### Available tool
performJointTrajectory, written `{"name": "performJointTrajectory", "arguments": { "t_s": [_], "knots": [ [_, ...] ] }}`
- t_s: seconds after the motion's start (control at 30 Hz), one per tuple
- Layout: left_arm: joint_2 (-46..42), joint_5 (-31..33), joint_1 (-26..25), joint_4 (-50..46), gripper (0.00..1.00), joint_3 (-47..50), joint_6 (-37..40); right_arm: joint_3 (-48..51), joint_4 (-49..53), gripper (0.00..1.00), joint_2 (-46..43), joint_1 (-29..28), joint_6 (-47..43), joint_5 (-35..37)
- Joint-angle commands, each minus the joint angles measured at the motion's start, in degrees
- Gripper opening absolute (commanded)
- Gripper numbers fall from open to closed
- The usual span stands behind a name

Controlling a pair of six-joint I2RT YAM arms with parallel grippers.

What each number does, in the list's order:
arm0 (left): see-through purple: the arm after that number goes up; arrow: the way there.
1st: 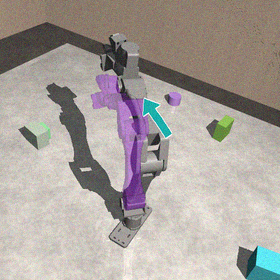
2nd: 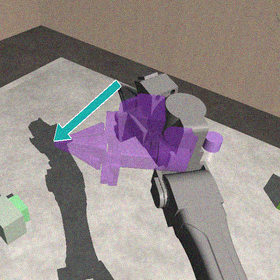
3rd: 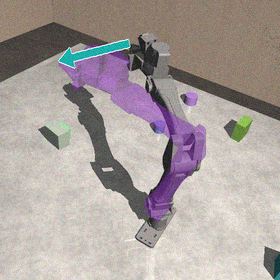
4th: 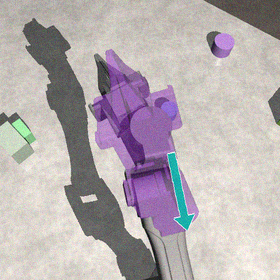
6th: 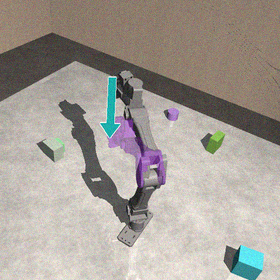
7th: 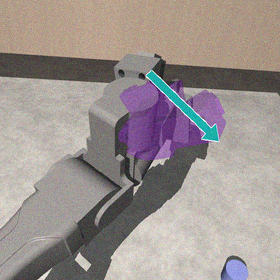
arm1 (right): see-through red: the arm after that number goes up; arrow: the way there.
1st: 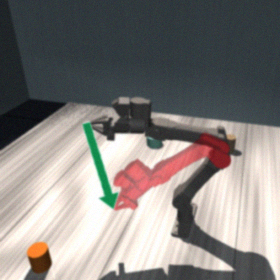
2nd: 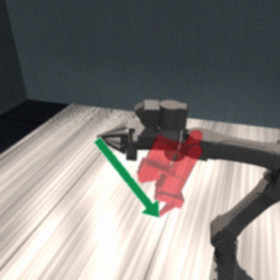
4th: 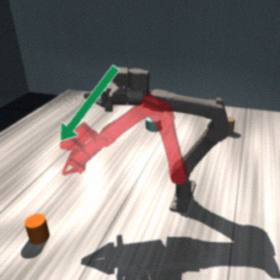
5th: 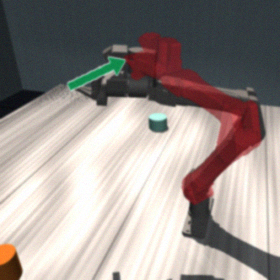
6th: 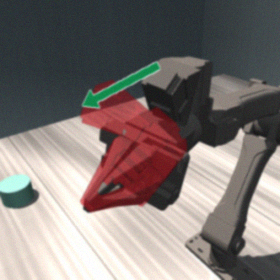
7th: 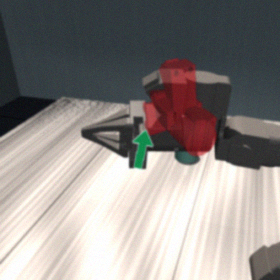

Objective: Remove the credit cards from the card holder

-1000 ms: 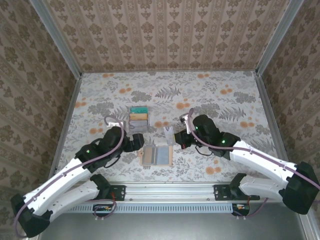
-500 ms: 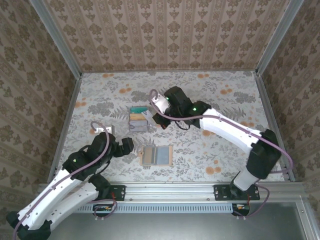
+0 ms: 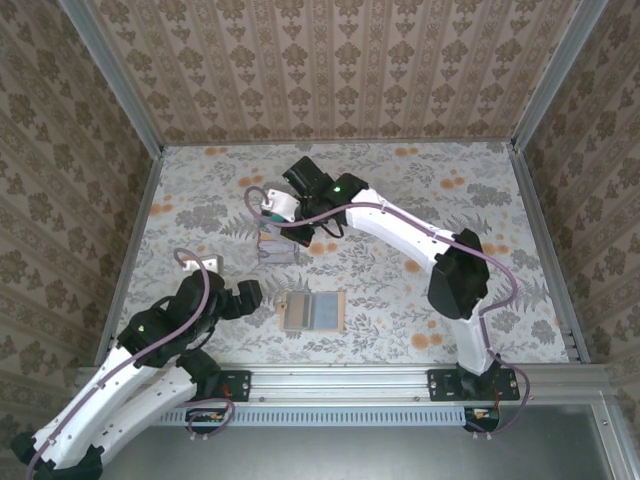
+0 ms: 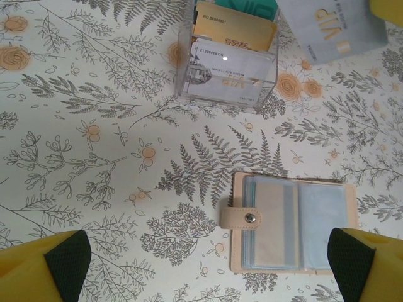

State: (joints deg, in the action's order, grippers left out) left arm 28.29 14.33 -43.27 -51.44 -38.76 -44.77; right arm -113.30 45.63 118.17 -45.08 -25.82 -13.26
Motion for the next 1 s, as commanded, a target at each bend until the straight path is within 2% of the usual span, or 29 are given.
{"name": "performJointTrajectory", "arguments": {
  "t_s": [0.0,0.33,0.7,0.97],
  "knots": [
    [-1.05,1.88,0.55,-2.55,1.0,0.36,-0.42,-6.17,7.49,0.0,4.7,-0.61,-6.22,2.51],
    [-3.59,2.81,0.58,-3.67,1.0,0.91,-1.9,-16.71,12.03,0.0,14.03,-0.78,-9.5,4.22],
    [-3.59,2.6,0.56,-3.06,1.0,1.4,-1.74,-18.14,10.71,0.0,17.48,-0.86,-10.52,5.51],
    [-3.54,2.36,0.62,-2.73,1.0,1.54,-1.55,-18.1,11.68,0.0,18.91,-1.32,-10.47,3.95]
  ]
}}
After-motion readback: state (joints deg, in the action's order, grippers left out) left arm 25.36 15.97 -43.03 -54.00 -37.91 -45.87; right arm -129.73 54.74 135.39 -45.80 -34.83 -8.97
